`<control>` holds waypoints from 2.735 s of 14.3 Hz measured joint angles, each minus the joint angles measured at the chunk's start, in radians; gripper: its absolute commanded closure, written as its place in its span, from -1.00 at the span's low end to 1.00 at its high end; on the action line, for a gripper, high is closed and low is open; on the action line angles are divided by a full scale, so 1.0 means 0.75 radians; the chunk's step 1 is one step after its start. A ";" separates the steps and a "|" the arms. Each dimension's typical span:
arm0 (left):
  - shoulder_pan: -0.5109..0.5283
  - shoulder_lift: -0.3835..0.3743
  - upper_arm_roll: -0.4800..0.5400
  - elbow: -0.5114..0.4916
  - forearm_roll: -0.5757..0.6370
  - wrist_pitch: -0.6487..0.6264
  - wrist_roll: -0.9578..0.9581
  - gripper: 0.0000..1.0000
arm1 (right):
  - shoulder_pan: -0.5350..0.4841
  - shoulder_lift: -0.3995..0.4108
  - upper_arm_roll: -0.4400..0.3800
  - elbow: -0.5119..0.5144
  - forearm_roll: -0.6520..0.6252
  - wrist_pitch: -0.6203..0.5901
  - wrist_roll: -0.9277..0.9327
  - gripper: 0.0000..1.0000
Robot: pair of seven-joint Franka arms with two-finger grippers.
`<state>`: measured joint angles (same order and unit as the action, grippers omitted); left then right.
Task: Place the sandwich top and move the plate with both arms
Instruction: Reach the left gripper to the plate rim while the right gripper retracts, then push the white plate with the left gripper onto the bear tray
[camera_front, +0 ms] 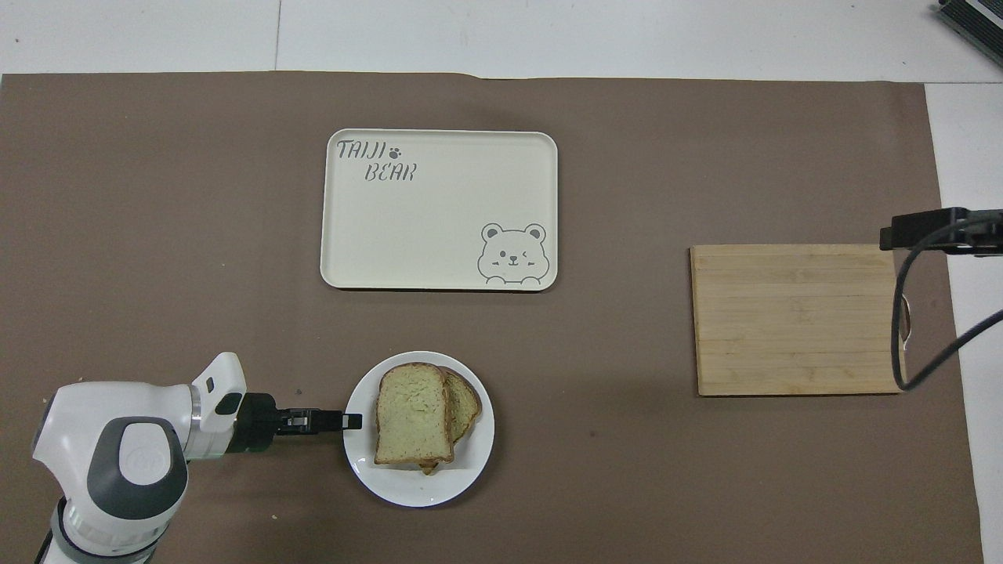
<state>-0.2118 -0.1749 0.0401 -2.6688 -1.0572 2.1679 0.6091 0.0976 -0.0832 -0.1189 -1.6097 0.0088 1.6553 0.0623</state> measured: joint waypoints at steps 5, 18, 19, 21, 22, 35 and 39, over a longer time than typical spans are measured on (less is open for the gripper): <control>-0.028 0.013 0.000 -0.036 -0.058 0.033 0.003 0.99 | 0.000 -0.033 0.000 -0.004 0.000 -0.093 -0.047 -1.00; 0.160 0.074 0.017 0.106 -0.146 -0.117 0.011 1.00 | 0.000 -0.033 0.000 -0.055 -0.040 -0.110 -0.148 -1.00; 0.183 0.096 0.019 0.147 -0.146 -0.140 0.011 1.00 | 0.000 -0.033 0.000 -0.055 -0.041 -0.113 -0.148 -1.00; 0.207 0.140 0.019 0.236 -0.146 -0.171 0.011 1.00 | 0.000 -0.033 0.000 -0.055 -0.042 -0.118 -0.148 -1.00; 0.212 0.163 0.020 0.276 -0.148 -0.180 0.011 1.00 | -0.001 -0.033 -0.001 -0.055 -0.042 -0.118 -0.148 -1.00; 0.053 0.525 -0.016 0.809 -0.175 0.159 -0.019 1.00 | -0.001 -0.034 -0.001 -0.055 -0.042 -0.118 -0.148 -1.00; -0.006 0.669 -0.041 0.996 -0.023 0.232 -0.238 1.00 | -0.001 -0.034 -0.001 -0.055 -0.042 -0.118 -0.148 -1.00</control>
<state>-0.2163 0.3270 0.0090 -1.9220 -1.0745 2.3423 0.4306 0.0970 -0.1083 -0.1195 -1.6506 -0.0224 1.5667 -0.0485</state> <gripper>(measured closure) 0.952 0.000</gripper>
